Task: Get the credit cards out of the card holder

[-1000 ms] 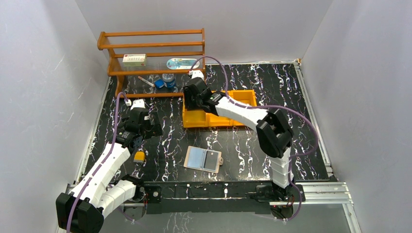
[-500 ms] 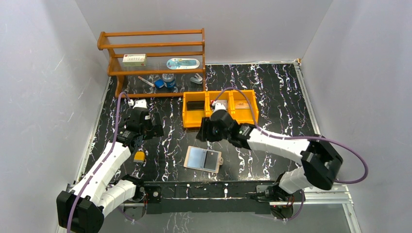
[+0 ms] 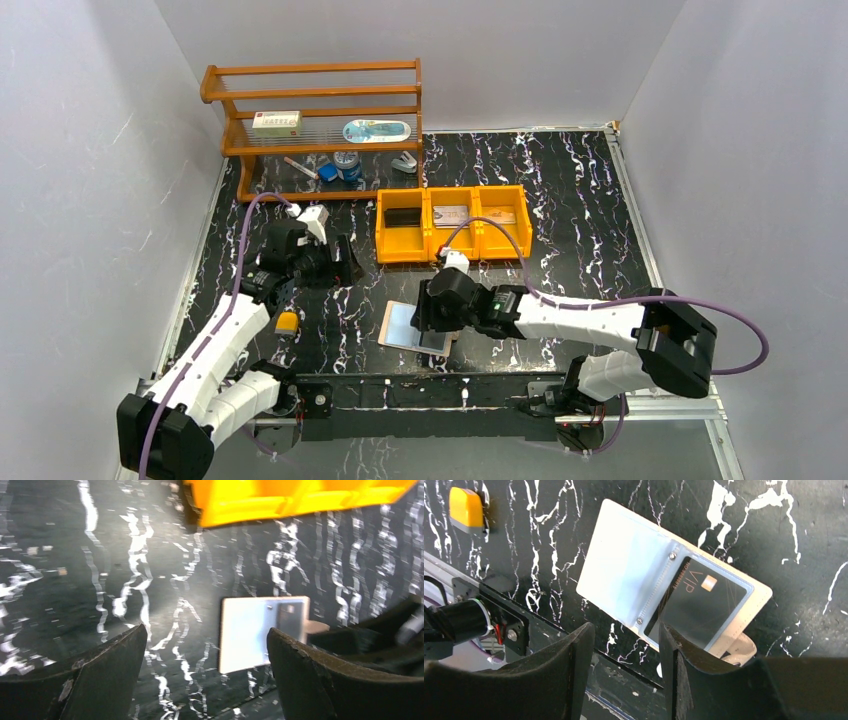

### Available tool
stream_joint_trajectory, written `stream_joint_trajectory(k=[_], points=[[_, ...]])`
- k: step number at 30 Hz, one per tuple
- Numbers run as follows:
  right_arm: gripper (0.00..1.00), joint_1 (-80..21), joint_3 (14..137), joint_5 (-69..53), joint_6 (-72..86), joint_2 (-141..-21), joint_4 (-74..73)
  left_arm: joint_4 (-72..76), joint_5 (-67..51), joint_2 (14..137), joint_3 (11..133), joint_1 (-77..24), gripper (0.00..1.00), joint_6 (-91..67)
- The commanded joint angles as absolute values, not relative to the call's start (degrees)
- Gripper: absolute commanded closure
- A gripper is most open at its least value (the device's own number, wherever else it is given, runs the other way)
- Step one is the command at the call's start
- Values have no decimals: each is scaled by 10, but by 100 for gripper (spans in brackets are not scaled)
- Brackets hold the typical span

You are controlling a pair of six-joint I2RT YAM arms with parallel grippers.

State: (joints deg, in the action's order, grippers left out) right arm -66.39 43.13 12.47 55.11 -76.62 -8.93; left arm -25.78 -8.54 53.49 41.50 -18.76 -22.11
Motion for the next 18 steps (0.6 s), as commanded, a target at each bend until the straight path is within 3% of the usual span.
stream_joint_trajectory(k=[1,18], points=[[41,-675,420,156,586,-761,-124,-210,-257,540,400,-189,13,-269],[50,-672,353,182,640,-766,-60,-99,-229,632,370,-380,22,-344]])
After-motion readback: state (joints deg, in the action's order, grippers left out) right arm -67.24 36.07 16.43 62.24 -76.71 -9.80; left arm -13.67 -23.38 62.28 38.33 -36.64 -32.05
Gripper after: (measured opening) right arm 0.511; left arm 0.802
